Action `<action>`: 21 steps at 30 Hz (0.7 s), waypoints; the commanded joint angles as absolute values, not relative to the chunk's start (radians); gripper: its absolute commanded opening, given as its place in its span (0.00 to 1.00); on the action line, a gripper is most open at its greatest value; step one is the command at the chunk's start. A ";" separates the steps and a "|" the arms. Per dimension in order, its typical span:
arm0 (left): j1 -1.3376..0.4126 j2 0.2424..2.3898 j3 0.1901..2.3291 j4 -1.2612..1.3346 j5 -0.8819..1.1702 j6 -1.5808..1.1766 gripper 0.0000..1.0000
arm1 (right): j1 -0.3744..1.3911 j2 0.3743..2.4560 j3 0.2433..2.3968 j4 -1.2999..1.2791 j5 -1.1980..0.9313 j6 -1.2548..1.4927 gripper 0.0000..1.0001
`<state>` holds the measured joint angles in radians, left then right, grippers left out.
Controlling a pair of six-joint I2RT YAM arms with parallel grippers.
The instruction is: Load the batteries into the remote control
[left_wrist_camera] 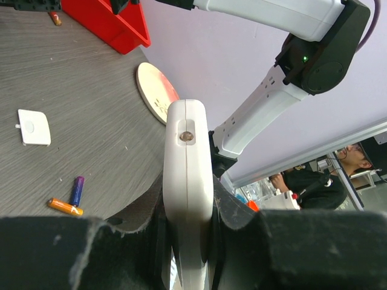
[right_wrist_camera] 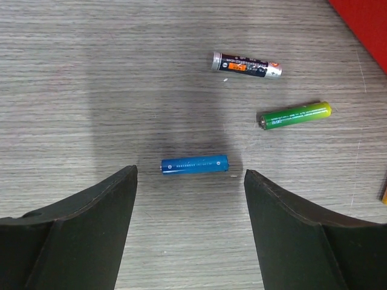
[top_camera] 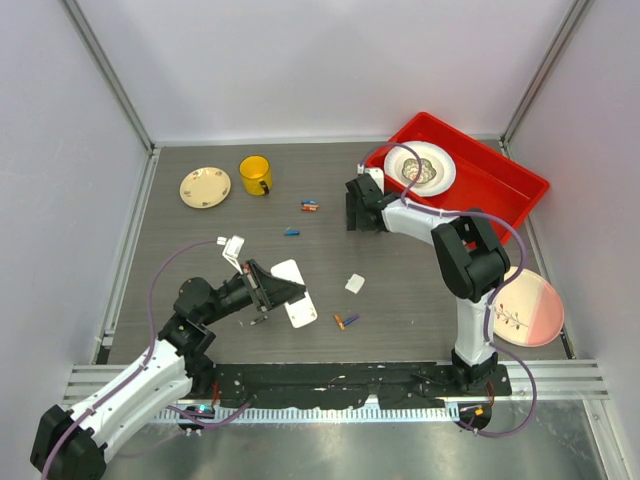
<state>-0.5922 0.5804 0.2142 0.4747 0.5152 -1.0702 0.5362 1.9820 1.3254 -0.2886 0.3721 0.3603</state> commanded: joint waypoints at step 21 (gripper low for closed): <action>-0.586 0.603 0.212 0.572 0.500 -1.085 0.00 | 0.509 2.011 1.315 -0.244 0.316 0.376 0.49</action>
